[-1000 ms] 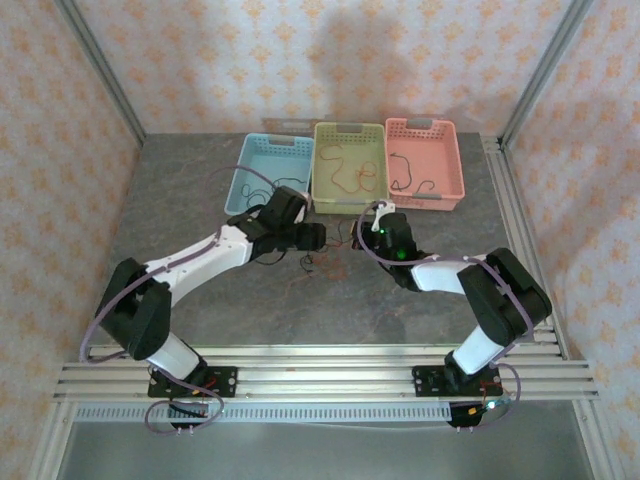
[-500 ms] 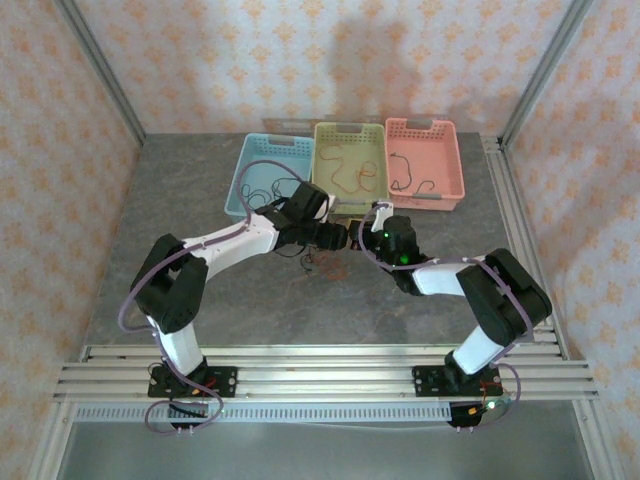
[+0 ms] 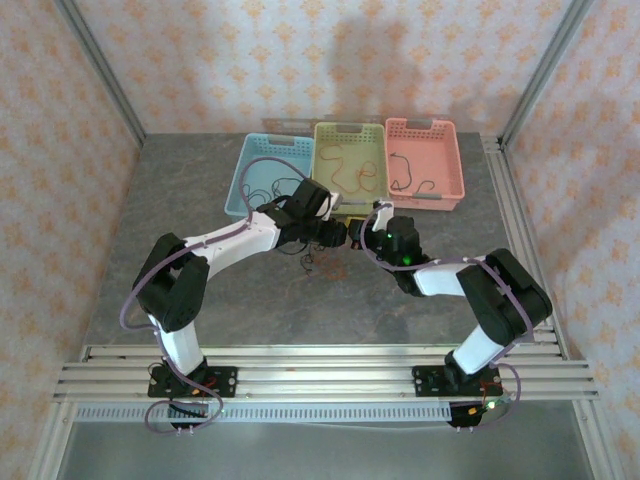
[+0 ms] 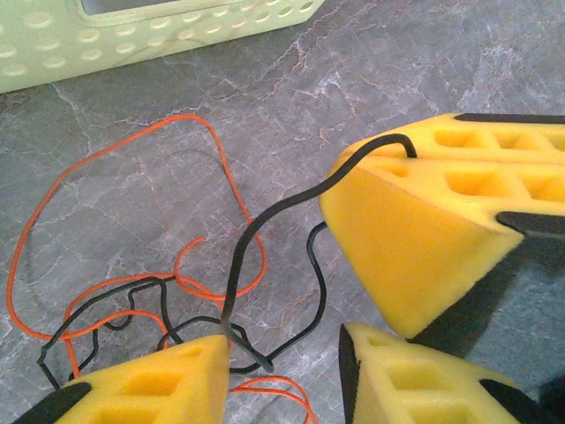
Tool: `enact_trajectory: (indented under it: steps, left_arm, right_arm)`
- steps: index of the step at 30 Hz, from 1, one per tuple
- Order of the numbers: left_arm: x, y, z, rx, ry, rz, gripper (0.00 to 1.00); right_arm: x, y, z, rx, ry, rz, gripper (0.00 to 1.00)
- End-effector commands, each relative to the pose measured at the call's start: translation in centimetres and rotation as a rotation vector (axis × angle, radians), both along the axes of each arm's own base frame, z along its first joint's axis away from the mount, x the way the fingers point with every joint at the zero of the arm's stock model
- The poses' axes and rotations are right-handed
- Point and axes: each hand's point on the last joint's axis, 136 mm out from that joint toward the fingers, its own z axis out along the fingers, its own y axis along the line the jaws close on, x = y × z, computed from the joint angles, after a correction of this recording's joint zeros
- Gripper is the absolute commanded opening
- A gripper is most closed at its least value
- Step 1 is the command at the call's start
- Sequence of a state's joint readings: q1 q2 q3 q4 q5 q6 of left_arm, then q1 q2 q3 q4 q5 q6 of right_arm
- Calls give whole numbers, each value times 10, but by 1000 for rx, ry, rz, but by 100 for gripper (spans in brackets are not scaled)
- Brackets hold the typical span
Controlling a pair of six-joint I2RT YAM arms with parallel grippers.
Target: Untangle the cables
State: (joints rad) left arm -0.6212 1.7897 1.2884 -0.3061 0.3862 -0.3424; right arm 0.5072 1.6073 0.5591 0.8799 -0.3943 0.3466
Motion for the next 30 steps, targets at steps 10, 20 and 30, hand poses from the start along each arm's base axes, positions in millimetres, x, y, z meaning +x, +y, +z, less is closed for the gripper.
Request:
enact_trajectory:
  steps: [10,20,30]
  left_arm:
    - [11,10,11,3,-60,56,8]
    - [9,34,20,44,-131,142,0]
    - [-12,67,74,-66,-280,257,0]
  right_arm:
    - [-10,17,25,90,-62,104,0]
    - [-10,14,26,87,-69,84,24]
    - [-11,-4,35,79,-137,3,52]
